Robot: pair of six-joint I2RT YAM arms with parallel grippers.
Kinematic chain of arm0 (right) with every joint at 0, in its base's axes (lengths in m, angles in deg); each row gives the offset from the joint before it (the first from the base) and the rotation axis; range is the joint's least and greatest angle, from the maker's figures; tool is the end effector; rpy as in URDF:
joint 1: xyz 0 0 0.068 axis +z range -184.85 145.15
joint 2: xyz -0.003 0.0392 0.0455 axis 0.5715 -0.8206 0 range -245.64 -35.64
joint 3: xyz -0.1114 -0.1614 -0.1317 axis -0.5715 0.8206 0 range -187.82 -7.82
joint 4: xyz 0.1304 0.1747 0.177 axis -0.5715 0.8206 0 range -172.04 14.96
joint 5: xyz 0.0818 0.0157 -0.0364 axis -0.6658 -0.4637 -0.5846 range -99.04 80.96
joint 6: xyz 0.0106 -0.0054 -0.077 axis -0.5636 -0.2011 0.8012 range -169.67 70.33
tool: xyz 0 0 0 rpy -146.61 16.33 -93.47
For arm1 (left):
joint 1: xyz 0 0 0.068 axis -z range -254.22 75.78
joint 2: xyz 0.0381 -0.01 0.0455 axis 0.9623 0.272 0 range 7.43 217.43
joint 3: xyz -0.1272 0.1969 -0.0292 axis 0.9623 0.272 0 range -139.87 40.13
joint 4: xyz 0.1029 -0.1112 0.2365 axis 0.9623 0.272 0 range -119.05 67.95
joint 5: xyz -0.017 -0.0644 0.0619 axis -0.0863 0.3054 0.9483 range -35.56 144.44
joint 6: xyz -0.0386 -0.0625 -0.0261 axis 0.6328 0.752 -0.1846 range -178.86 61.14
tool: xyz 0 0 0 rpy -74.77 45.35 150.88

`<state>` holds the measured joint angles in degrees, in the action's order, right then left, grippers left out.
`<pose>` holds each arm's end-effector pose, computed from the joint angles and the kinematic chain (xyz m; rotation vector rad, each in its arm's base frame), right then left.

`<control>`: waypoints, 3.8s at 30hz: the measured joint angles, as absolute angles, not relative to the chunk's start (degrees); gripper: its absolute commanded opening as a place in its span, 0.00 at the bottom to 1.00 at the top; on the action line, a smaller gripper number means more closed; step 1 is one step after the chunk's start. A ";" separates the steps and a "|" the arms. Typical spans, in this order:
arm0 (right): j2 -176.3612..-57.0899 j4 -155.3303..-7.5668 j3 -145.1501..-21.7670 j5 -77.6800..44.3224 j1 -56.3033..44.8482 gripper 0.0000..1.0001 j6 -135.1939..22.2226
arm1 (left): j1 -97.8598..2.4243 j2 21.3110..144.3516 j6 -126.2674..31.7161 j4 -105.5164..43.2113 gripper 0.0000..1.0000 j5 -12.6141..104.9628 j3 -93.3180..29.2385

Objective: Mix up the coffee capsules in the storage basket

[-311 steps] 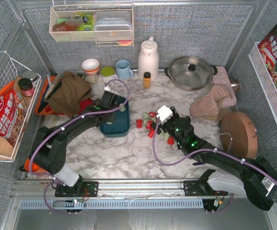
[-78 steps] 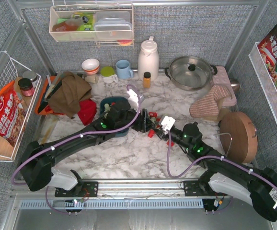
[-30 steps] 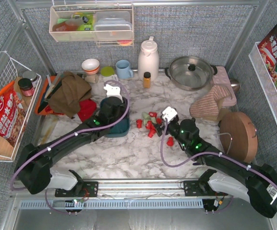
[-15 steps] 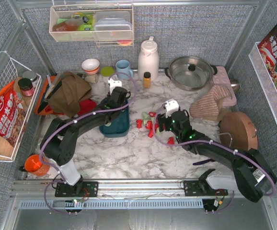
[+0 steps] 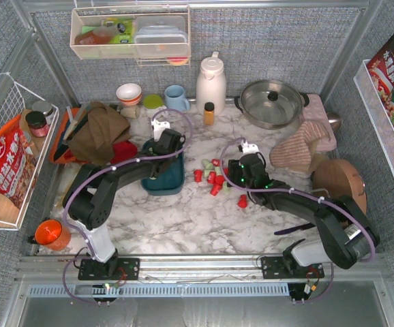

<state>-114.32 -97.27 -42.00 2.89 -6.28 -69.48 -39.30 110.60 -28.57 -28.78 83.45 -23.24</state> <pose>0.2950 0.1450 0.1237 -0.0321 2.0833 0.3012 0.3589 -0.2111 0.1244 -0.1722 2.1629 -0.0708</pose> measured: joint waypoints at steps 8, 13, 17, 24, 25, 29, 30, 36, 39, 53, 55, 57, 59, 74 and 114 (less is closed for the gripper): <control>-117.55 -95.69 -44.45 -1.55 -6.28 0.52 -70.97 | -39.52 110.97 -27.28 -27.68 0.53 84.61 -22.92; -118.97 -93.40 -46.57 -3.63 -6.28 0.49 -71.34 | -39.63 110.97 -26.65 -27.55 0.58 84.94 -22.85; -120.57 -91.17 -48.62 -5.40 -6.28 0.45 -71.34 | -39.63 110.97 -26.21 -27.38 0.60 85.11 -22.85; -121.68 -89.01 -49.78 -8.02 -6.01 0.43 -71.34 | -39.52 107.30 -24.88 -26.17 0.62 84.61 -23.40; -121.82 -88.81 -50.00 -8.13 -6.01 0.43 -71.28 | -39.39 106.43 -24.77 -26.31 0.63 84.22 -23.29; -122.78 -87.74 -51.37 -8.44 -6.01 0.43 -70.84 | -37.53 102.97 -24.90 -27.33 0.63 82.73 -21.80; -122.93 -87.21 -51.72 -8.52 -5.99 0.43 -70.60 | -36.85 102.43 -25.27 -27.33 0.63 82.58 -21.67; -121.64 -84.55 -51.61 -8.48 -5.95 0.43 -68.76 | -33.64 100.33 -26.80 -27.44 0.64 81.99 -21.61; -120.96 -82.36 -51.59 -8.15 -5.86 0.43 -67.78 | -31.67 99.26 -27.61 -27.86 0.64 81.81 -21.56; -121.90 -79.26 -51.70 -8.52 -5.60 0.22 -66.80 | -27.08 94.86 -31.89 -39.22 0.64 73.20 -13.39; -121.68 -79.10 -51.96 -9.03 -5.60 0.17 -66.77 | -26.71 94.75 -33.05 -41.30 0.65 71.54 -12.19; -120.37 -78.08 -52.03 -9.66 -5.58 0.17 -66.45 | -26.27 94.75 -34.54 -43.77 0.65 68.76 -10.94; -118.34 -77.55 -52.45 -10.64 -5.60 0.16 -66.47 | -25.75 94.91 -36.75 -46.81 0.66 64.46 -9.34; -97.58 -73.27 -56.03 -18.60 -5.56 0.17 -68.00 | -19.54 95.69 -54.80 -80.23 0.87 42.67 5.85; -97.62 -74.91 -54.94 -15.08 -7.46 0.61 -67.69 | -29.14 91.02 -58.08 -73.49 0.24 72.46 6.00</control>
